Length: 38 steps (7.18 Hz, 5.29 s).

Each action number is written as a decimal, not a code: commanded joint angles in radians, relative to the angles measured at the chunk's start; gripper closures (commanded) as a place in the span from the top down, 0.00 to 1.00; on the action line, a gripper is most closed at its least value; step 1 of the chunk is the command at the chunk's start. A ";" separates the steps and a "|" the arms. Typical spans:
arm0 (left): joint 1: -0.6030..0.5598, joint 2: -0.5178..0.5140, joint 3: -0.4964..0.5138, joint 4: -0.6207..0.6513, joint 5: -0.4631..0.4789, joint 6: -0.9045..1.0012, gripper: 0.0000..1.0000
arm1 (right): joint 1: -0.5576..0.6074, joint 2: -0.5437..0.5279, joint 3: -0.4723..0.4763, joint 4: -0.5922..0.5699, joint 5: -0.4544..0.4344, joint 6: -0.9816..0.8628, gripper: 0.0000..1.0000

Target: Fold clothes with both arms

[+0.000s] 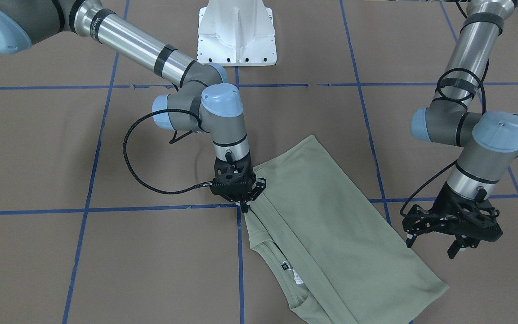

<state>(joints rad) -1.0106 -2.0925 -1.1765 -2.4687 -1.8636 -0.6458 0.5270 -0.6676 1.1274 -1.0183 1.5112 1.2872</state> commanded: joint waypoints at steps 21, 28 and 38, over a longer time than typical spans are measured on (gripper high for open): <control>0.010 0.003 -0.012 -0.036 -0.051 -0.020 1.00 | -0.088 0.008 0.209 -0.638 0.047 -0.246 0.67; 0.012 0.003 -0.008 -0.036 -0.049 -0.020 1.00 | -0.099 0.008 0.222 -0.697 0.043 -0.244 0.00; 0.029 0.003 -0.008 -0.036 -0.049 -0.041 1.00 | -0.087 -0.221 0.616 -0.695 0.075 -0.208 1.00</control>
<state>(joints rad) -0.9812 -2.0893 -1.1842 -2.5050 -1.9129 -0.6868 0.4546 -0.8860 1.6881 -1.7187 1.5622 1.0300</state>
